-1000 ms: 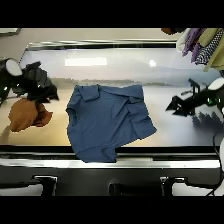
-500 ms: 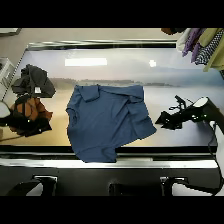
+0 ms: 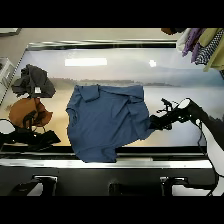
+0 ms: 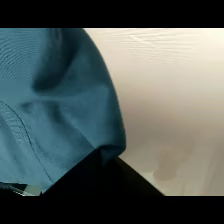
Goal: Fold the clothes and pants, and hang the long-sleeved shirts on hangers.
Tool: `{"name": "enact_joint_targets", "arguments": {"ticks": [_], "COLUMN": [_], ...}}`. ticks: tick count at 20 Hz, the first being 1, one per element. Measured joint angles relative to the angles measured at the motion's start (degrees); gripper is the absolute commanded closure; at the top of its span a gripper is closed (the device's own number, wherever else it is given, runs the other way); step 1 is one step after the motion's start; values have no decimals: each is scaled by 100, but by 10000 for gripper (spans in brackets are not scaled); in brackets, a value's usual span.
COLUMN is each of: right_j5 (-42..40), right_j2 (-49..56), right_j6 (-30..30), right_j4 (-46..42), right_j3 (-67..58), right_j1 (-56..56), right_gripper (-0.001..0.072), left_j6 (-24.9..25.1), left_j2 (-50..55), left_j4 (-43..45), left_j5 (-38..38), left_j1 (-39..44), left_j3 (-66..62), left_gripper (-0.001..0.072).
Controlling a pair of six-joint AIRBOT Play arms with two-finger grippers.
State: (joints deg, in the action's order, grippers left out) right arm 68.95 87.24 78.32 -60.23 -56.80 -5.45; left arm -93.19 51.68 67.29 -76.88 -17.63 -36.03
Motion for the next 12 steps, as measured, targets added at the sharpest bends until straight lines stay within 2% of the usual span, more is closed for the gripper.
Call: {"name": "enact_joint_targets", "arguments": {"ticks": [8, 12], "right_j5": [24, 157], "right_j2": [-476, -619], "right_j6": [214, 323], "right_j4": [81, 136], "right_j3": [0, 0], "right_j1": [48, 48], "right_gripper": [679, 679], "left_j6": [385, 520], "left_j2": [35, 295], "left_j4": [-925, -1198], "left_j5": [380, 671], "left_j1": [24, 387], "left_j3": [966, 1084], "left_gripper": [178, 178]}}
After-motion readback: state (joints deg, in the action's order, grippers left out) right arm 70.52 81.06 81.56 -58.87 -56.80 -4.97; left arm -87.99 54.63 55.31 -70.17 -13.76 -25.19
